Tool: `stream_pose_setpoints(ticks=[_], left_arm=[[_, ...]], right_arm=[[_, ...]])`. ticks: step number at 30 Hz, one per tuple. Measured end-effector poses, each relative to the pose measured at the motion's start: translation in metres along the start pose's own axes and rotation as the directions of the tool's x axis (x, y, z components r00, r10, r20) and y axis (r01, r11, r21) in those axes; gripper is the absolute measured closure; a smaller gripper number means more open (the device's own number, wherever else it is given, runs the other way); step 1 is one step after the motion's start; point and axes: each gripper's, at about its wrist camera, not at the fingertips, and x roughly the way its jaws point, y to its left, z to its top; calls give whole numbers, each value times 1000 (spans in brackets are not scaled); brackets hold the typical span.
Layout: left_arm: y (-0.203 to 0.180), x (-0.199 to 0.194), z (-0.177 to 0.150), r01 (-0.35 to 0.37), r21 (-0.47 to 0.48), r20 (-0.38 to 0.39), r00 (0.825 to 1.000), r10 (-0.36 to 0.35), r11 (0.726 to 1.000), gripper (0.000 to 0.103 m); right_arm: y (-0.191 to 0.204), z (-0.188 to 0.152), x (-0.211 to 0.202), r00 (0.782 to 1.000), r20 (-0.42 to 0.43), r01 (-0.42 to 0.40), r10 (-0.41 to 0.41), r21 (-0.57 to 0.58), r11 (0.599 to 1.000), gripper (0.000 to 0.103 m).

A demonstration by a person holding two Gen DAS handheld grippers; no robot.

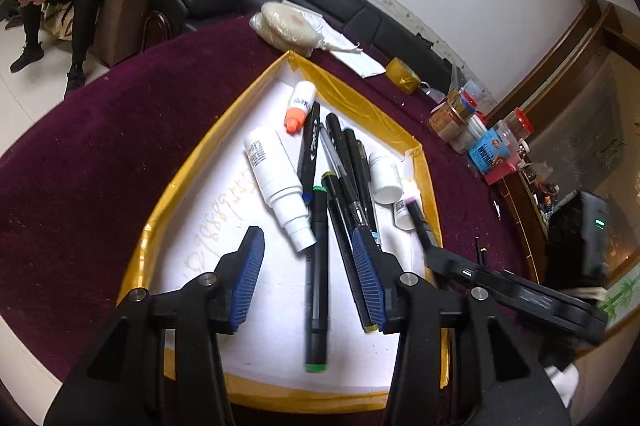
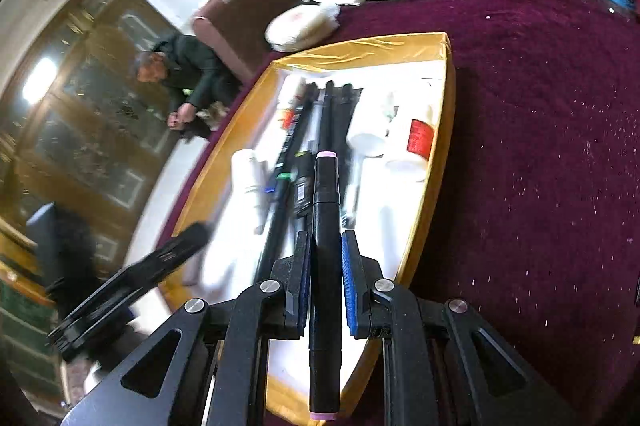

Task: Organize rigid objects
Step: 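Lower green-capped marker into tray and open left gripper while right gripper carries markers, then lower the black markers into the tray and open the right gripper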

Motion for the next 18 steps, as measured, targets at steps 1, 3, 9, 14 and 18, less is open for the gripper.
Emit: stream_pose_setpoints(ticks=[1,3,9,14,18], left_arm=[[1,-3,0,5,1,7,1000,-5,1000,58],[3,-7,1,12,3,18,1000,-12,1000,56],[10,-20,5,7,5,70,998,-8,1000,54],[18,-23,8,-1,-11,78,997,2,1000,54],[24,-24,6,-9,-24,71,997,11,1000,54]], right_arm=[[0,1,4,1000,-3,14,-14,8,1000,89],[0,3,11,1000,-13,26,-26,8,1000,88],[12,13,6,999,32,45,-44,-37,998,81],[19,35,34,999,24,-41,41,0,999,81],[21,37,67,992,-85,-93,97,48,995,84]])
